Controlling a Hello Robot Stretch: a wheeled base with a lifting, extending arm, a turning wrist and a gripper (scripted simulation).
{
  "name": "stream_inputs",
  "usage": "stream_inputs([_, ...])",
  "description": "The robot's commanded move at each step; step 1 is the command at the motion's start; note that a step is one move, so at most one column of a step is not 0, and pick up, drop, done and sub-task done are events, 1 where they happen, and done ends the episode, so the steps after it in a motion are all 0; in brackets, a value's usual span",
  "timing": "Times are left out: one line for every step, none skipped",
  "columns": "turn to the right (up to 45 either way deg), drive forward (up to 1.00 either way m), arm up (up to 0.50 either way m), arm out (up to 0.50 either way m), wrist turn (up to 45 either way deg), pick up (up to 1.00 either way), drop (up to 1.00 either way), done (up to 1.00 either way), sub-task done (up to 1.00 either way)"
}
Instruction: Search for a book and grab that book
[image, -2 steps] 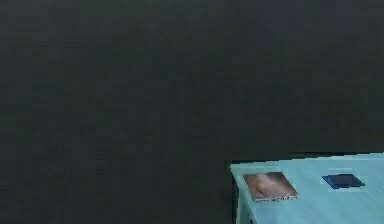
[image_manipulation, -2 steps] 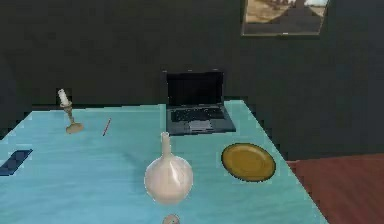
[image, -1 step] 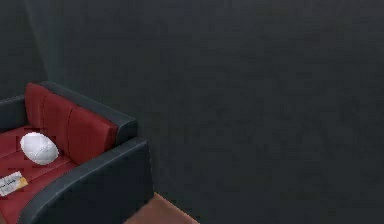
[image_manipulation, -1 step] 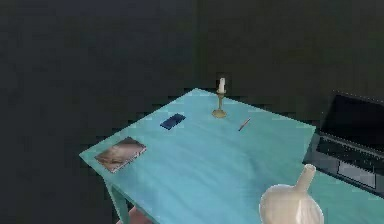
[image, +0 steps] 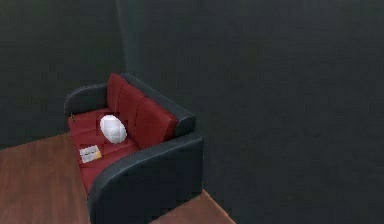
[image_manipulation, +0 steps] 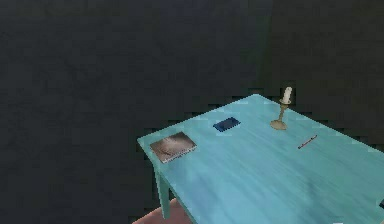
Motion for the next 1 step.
stream_inputs([0.0, 0.00, 0.50, 0.00, 0.0, 0.00, 0.00, 0.00, 0.00])
